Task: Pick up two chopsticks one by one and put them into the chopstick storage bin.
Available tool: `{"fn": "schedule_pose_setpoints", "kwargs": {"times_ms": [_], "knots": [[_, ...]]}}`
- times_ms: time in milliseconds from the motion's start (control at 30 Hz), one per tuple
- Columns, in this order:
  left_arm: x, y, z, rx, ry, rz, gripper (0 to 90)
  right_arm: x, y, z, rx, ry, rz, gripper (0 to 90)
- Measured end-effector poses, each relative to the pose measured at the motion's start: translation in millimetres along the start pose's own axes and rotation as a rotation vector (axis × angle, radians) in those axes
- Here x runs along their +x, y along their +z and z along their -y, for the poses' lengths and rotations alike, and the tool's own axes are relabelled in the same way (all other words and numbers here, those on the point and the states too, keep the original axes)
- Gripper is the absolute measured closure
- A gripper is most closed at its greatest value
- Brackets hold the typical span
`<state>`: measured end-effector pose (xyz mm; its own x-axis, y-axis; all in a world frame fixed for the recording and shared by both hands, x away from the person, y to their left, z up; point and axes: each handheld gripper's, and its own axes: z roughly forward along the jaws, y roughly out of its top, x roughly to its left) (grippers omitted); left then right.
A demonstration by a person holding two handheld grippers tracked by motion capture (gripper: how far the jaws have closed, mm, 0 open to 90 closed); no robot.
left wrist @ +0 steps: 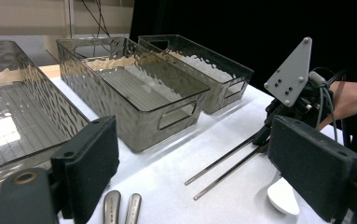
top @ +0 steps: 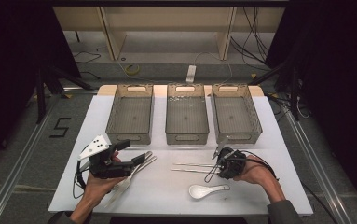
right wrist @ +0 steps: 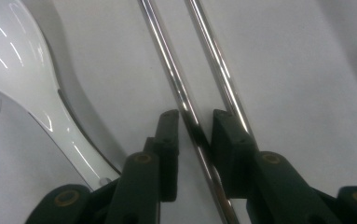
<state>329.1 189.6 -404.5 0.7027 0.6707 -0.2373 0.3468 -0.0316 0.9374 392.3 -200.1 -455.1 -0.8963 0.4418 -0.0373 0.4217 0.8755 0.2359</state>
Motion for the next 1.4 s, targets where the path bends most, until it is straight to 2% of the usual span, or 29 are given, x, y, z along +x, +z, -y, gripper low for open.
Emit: {"fn": "schedule_pose_setpoints", "kwargs": {"times_ms": [200,267,467,567,633,767,967,1100,1167,1200,1367,1400], "knots": [[0.1,-0.2,-0.4,-0.004,0.002,-0.002,15.6,2.8,1.1,-3.4,0.021,-0.012,0.005,76.5],[0.4,-0.3,-0.5,-0.006,0.001,-0.002,15.6,3.9,0.8,-4.9,0.038,-0.040,0.012,77.6],[0.1,-0.1,-0.4,0.000,0.007,-0.002,15.6,8.5,0.8,-8.3,0.066,-0.082,0.019,81.7],[0.1,-0.1,-0.5,-0.003,0.005,-0.004,15.6,10.5,1.1,-9.1,0.067,-0.091,0.020,83.0],[0.1,-0.1,-0.4,-0.003,0.004,-0.003,15.7,9.8,0.9,-9.4,0.074,-0.122,0.017,84.0],[0.0,-0.3,-0.4,-0.001,0.007,-0.002,15.7,11.1,0.9,-10.7,0.087,-0.142,0.020,85.2],[0.5,-0.5,-0.6,-0.003,0.006,-0.001,15.9,10.6,-0.1,-10.7,0.081,-0.141,0.016,85.5],[0.4,0.2,-0.4,0.007,0.007,0.007,15.9,11.7,-4.7,-11.4,0.057,-0.140,0.018,85.7],[0.3,0.4,-0.5,0.009,0.011,0.010,16.0,13.8,-7.4,-12.2,0.032,-0.114,0.019,85.8],[-0.1,0.7,-0.5,0.008,0.008,0.012,16.1,12.9,-9.7,-12.7,0.041,-0.136,0.012,85.8],[-0.3,3.2,-0.5,0.025,0.010,0.025,16.2,17.9,-17.0,-16.1,0.007,-0.133,0.026,85.9],[-0.3,4.3,-0.3,0.032,0.006,0.032,16.2,19.1,-19.0,-17.0,-0.014,-0.123,0.027,85.9]]}}
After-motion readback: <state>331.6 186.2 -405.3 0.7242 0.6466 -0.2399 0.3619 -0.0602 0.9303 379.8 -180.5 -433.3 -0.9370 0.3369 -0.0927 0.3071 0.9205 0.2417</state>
